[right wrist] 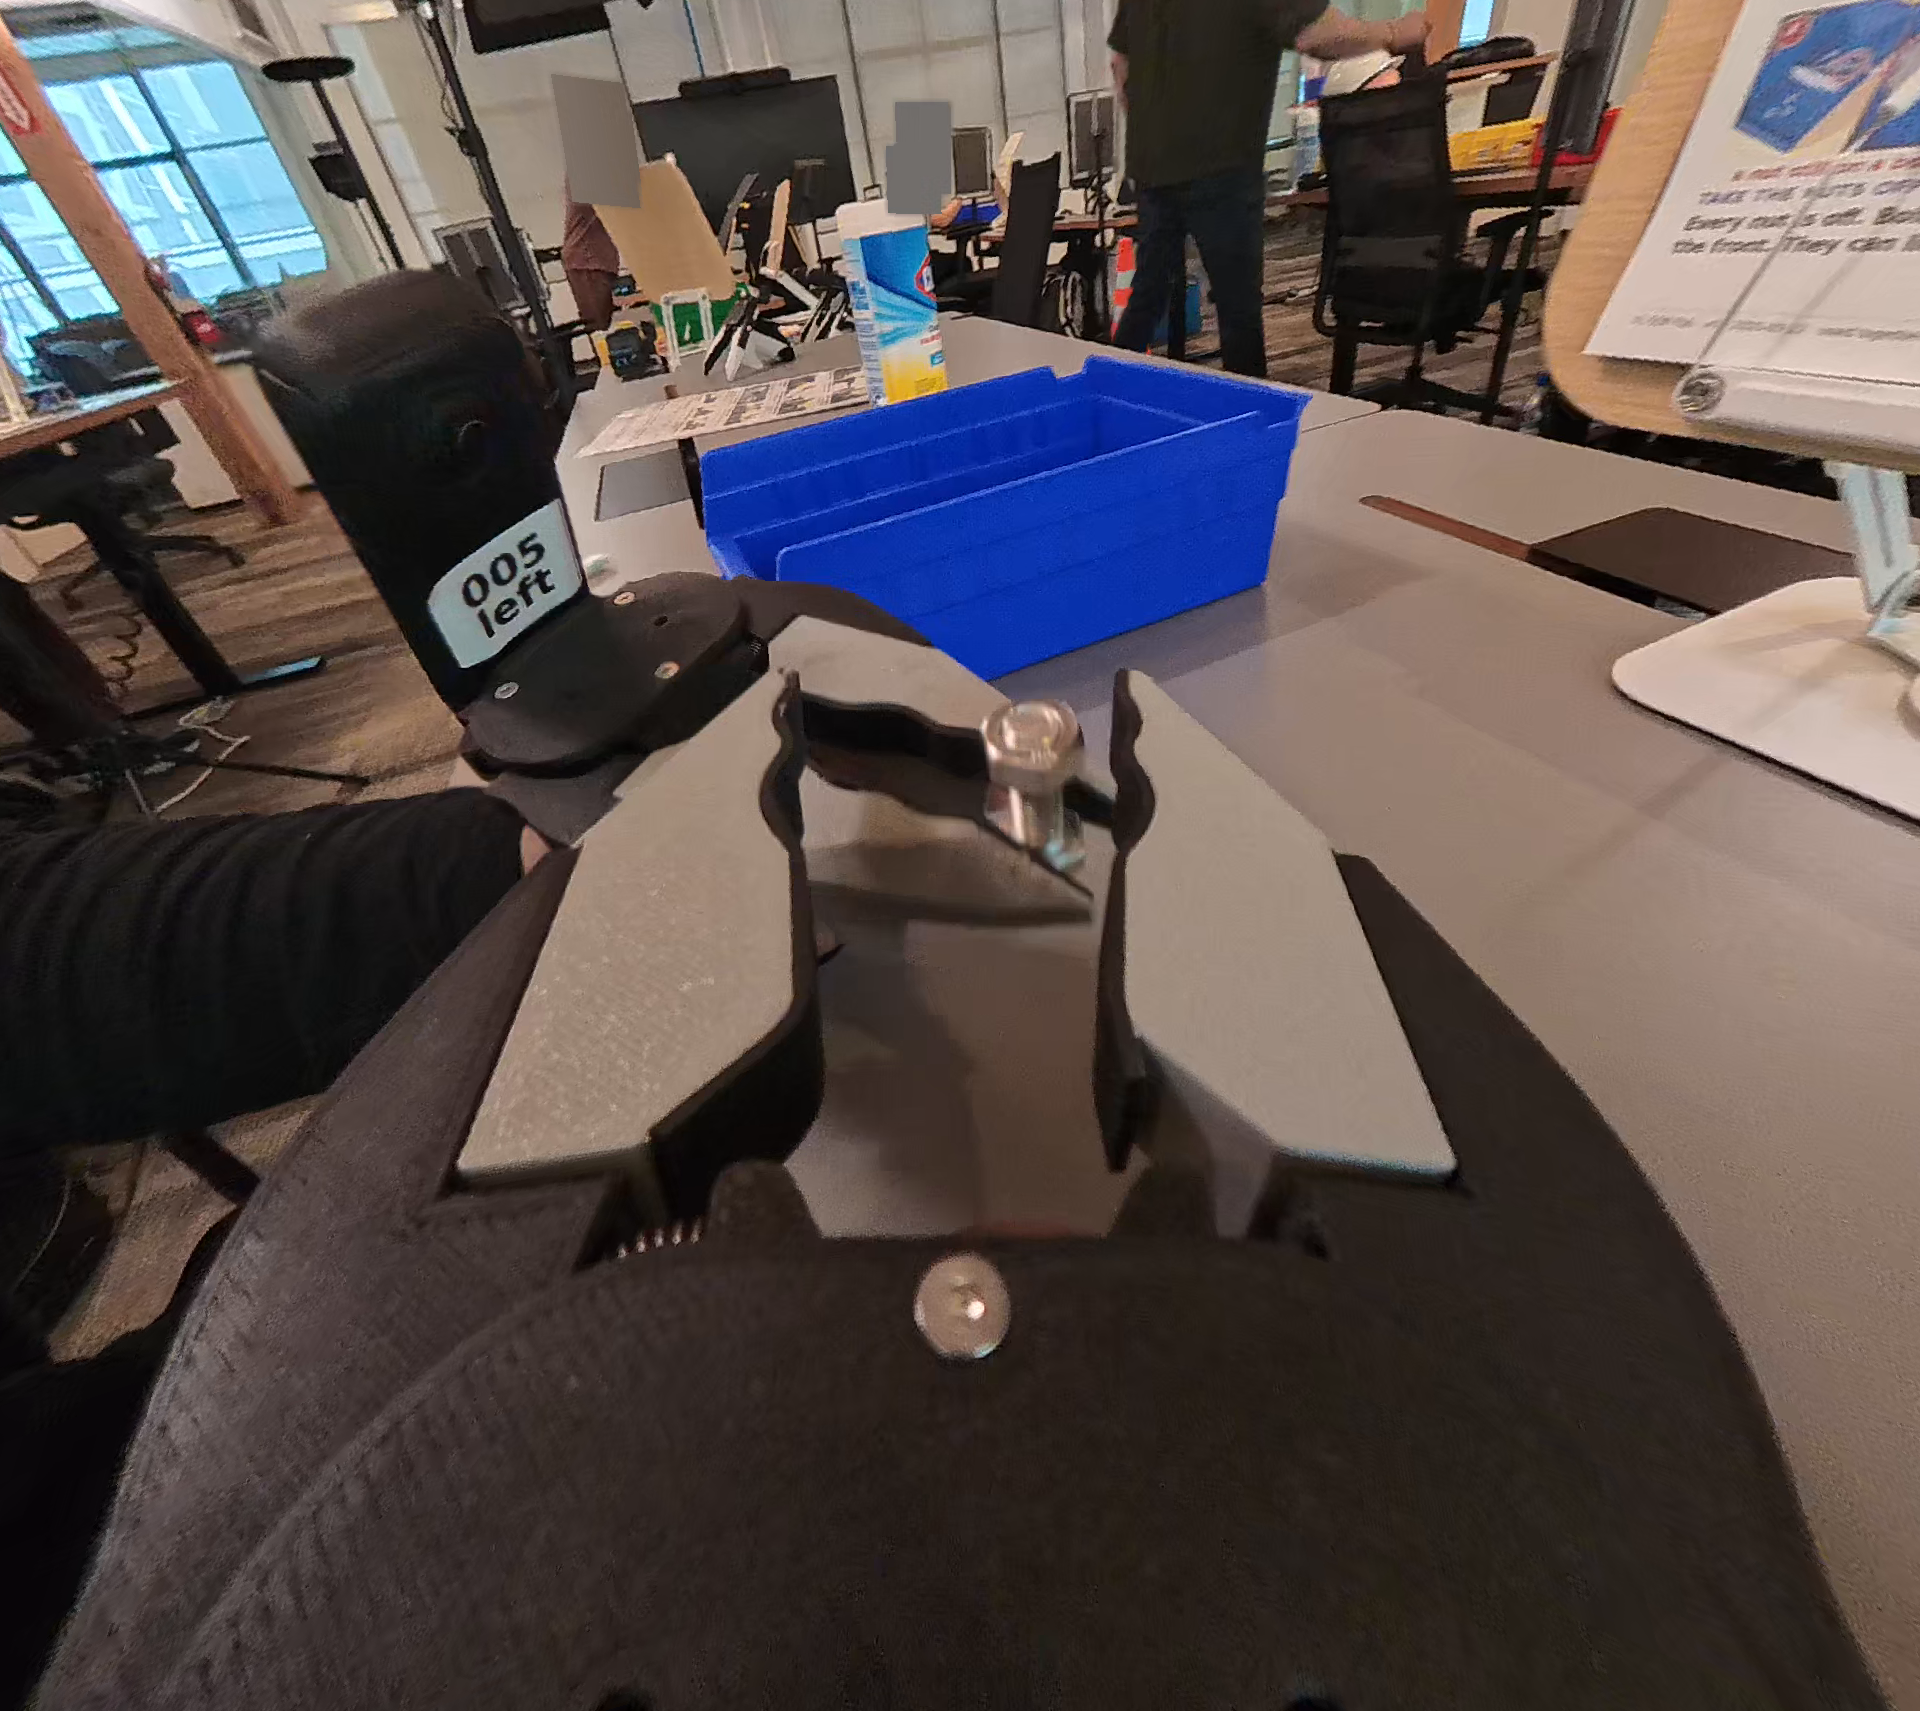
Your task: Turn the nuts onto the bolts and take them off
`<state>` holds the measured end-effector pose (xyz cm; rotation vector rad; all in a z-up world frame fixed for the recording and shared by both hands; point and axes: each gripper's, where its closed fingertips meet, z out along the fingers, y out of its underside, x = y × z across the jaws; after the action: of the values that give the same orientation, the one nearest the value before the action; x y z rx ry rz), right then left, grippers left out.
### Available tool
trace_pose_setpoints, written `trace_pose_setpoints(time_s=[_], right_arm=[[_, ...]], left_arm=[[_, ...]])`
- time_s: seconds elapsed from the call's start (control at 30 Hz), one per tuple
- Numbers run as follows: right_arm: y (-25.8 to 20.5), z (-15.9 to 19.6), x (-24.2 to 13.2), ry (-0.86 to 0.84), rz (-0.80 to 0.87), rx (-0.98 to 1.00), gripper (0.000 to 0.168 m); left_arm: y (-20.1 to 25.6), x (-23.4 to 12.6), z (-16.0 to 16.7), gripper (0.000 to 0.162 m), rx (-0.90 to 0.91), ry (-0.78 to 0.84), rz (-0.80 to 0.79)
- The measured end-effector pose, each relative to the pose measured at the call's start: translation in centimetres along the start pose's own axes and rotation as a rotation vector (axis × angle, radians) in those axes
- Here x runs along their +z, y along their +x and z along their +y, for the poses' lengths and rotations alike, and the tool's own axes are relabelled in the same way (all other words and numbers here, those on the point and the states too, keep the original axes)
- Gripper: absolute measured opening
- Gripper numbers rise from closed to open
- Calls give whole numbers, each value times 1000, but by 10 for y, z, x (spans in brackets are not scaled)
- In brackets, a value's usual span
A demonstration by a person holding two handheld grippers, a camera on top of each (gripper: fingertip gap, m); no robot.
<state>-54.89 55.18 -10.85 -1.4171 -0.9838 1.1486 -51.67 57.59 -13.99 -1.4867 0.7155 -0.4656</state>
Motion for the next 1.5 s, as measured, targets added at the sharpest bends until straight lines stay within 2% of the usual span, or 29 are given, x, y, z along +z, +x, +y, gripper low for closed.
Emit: trace_pose_setpoints(time_s=[0.13,0.37,0.63,0.9,1.2,1.3,1.5], right_arm=[[3,-4,-4,16,4,6,52],[-11,8,8,-36,-24,-46,57],[6,1,-2,-16,54,-43,53],[-8,11,10,-49,7,-75,53],[8,3,-2,-17,56,-35,49],[3,4,0,-22,36,-41,42],[-4,8,7,-42,31,-74,46]], left_arm=[[-21,-3,4,15,-75,-13,-67],[24,3,1,15,11,-12,110],[-20,-2,7,15,-83,-29,-62],[22,2,-1,15,-19,7,117],[-14,-4,2,15,-107,1,-12],[-2,-1,3,15,-68,-9,30],[20,3,4,16,20,-22,90]])
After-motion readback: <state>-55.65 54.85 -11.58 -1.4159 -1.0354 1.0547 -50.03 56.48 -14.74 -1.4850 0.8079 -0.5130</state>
